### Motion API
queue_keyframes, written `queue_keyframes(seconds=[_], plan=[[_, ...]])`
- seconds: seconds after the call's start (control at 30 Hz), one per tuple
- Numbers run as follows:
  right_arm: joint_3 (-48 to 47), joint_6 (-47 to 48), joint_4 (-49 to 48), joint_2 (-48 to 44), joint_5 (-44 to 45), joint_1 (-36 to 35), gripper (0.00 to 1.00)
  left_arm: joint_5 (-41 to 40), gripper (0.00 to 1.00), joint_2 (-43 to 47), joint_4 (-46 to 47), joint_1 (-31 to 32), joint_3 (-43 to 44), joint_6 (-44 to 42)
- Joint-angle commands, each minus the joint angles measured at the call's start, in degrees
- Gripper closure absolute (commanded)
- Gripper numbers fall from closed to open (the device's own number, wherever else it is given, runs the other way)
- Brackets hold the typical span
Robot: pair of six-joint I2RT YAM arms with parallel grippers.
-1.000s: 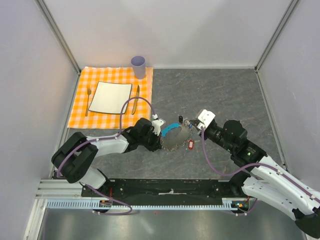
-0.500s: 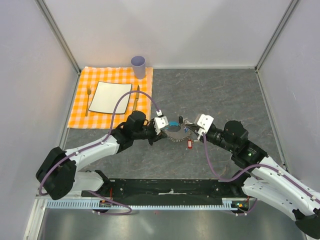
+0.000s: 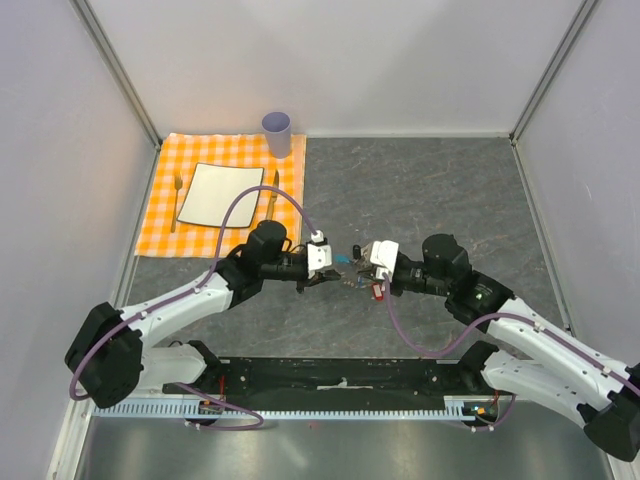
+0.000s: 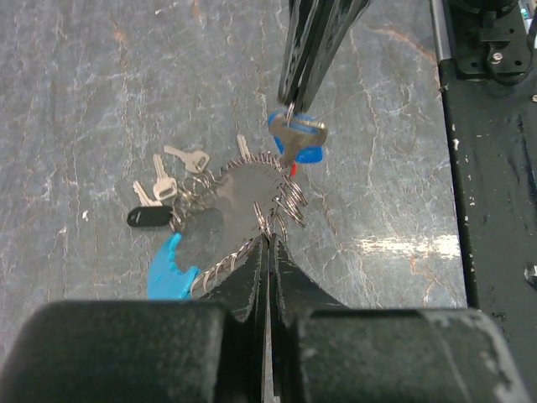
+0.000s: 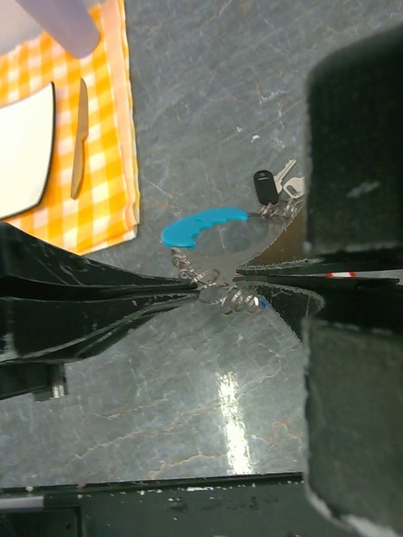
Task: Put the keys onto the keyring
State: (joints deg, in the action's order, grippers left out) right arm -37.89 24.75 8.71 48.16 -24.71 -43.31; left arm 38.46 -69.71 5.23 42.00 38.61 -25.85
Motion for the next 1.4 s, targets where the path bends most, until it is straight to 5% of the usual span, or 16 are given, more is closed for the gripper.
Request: queue_keyframes(seconds=[0.0,0.87,1.17,1.37], plan=[[-2.89,2.93,0.87,1.49,-2.98,-0.55,1.0,3.82,0.98,2.12,3.11,0.28,0.41,-3.42],[-3.86,3.55,-0.97,4.31,-5.18,-1.25,1.0,10.58,0.98,1.77,3.03,0.28,1.38,-2.54],[-4.47,5.48,-0.19,0.09,4.85,-1.25,1.0,10.23,0.98,2.04,2.76,0.28,1.38,-2.63],[-5.18,6.1,2.01,3.15,-1.38,-1.25,1.0,10.5,0.98,2.04,2.5,0.28,1.55,-2.63]])
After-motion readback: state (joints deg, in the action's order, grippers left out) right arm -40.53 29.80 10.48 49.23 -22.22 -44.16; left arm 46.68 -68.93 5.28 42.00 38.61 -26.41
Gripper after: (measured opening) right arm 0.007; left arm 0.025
